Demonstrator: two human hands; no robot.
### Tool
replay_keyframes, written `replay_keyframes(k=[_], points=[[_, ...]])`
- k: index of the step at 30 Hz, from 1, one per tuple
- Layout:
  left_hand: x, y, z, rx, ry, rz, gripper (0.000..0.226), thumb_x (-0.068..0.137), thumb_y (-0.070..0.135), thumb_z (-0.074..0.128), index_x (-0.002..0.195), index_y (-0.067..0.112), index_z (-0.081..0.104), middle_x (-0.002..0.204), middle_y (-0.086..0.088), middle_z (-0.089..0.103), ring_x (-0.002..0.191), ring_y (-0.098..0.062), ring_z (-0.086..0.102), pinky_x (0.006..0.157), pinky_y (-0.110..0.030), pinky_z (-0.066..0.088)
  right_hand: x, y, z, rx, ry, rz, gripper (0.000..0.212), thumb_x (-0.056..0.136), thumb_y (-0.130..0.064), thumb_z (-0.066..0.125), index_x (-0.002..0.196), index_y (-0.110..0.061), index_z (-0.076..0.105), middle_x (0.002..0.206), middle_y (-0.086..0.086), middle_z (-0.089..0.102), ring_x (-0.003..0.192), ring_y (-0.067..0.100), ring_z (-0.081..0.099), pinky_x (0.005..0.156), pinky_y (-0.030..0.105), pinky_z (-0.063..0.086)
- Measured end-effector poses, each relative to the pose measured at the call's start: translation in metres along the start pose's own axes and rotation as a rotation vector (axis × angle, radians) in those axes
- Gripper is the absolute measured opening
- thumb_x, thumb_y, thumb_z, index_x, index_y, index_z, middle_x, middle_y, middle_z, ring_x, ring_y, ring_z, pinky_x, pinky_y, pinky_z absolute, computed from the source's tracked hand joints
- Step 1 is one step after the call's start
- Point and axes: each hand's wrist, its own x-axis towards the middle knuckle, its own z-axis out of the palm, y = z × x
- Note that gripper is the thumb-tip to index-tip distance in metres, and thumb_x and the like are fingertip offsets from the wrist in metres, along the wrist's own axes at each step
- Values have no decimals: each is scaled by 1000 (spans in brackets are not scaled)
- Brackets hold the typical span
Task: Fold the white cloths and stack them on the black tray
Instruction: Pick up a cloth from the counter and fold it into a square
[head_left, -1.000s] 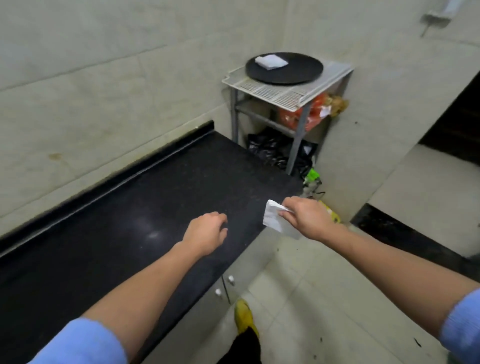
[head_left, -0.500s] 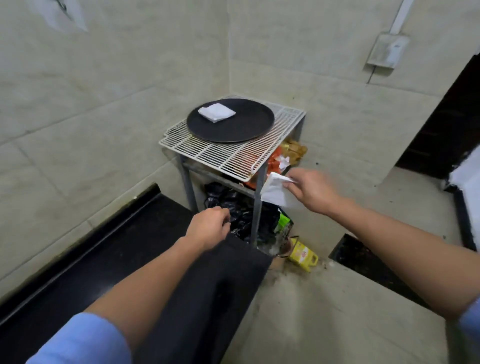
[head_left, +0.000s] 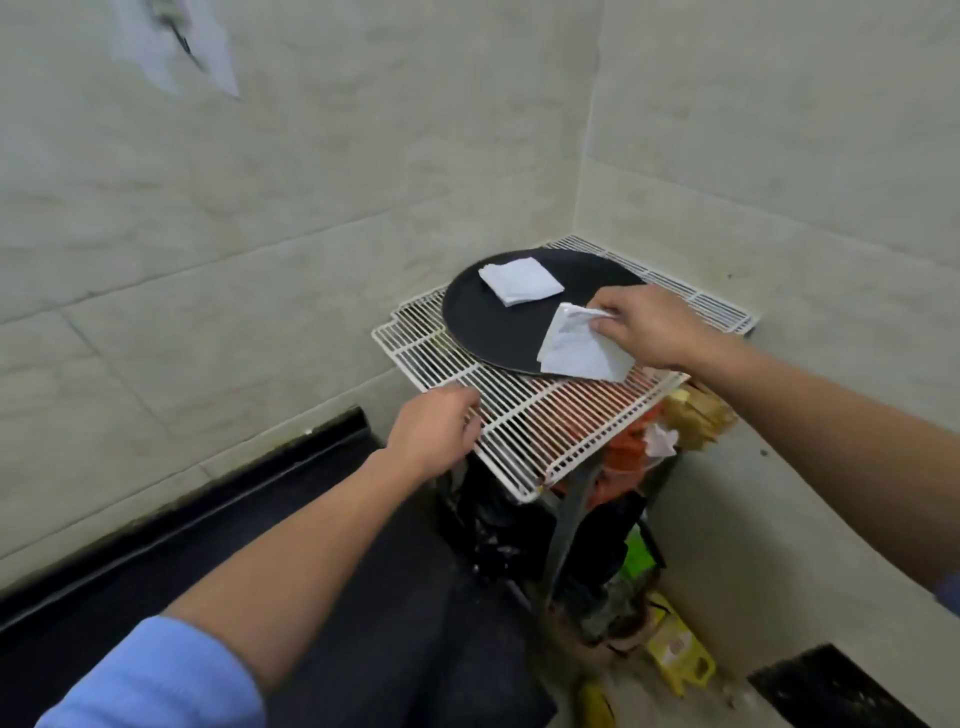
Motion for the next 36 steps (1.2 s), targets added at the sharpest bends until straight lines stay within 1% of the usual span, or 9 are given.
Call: replay_keyframes(k=[4,8,12,16,21,26,27,31,36], points=[[53,13,10,36,60,-110,16,87,26,55,98,17,62,96,-2,60,92,-23,57,72,-35,47,59,33,-3,21,-189,-158,10,92,-30,55,98,-29,63,99,-7,62,95,21,57,80,41,47],[88,32,25,61,82,-195,20,89,26,54,105,16,62,97,-2,58,92,-22,53,80,-38,47,111,55,5,26,-321,-291,3,92,-30,56,90,-30,58,95,-10,54,92,18,54,81,38,45],[100,41,39,62,111,-279,22,92,24,50,108,16,62,100,-4,57,95,-23,51,81,-35,43,159,67,39,-2,-429,-310,7,92,-30,56,96,-27,61,102,-6,59,99,19,56,86,41,47],[101,43,45,66,138,-329,22,92,24,50,108,16,63,99,-2,58,94,-20,51,80,-33,44,189,69,70,9,-428,-318,18,94,-27,55,108,-20,64,115,0,62,103,22,56,87,40,47],[102,42,49,91,136,-352,23,93,24,50,108,15,65,101,-1,59,95,-19,51,78,-34,47,198,74,95,33,-372,-320,27,93,-31,57,117,-19,61,120,2,62,104,24,56,79,34,44],[104,44,52,95,142,-376,22,92,23,50,107,16,65,101,0,59,97,-19,49,78,-35,48,181,79,90,10,-37,-362,33,93,-38,56,121,-22,59,119,1,57,108,23,54,76,35,44],[104,44,52,97,147,-374,22,92,23,50,106,15,65,101,-1,59,97,-19,50,78,-35,48,174,79,91,15,-30,-374,34,93,-40,55,123,-24,58,120,1,55,110,22,52,77,36,45],[104,45,55,89,152,-373,23,92,21,49,105,13,66,101,-2,61,99,-20,50,81,-36,48,153,77,110,-60,-168,-414,46,96,-49,43,138,-29,46,133,3,47,119,23,45,88,39,44],[100,48,56,66,184,-372,20,92,16,52,103,10,67,100,-5,61,96,-23,52,80,-41,49,150,73,110,-133,-198,-420,44,99,-44,36,141,-32,42,139,4,41,124,25,40,94,41,39]])
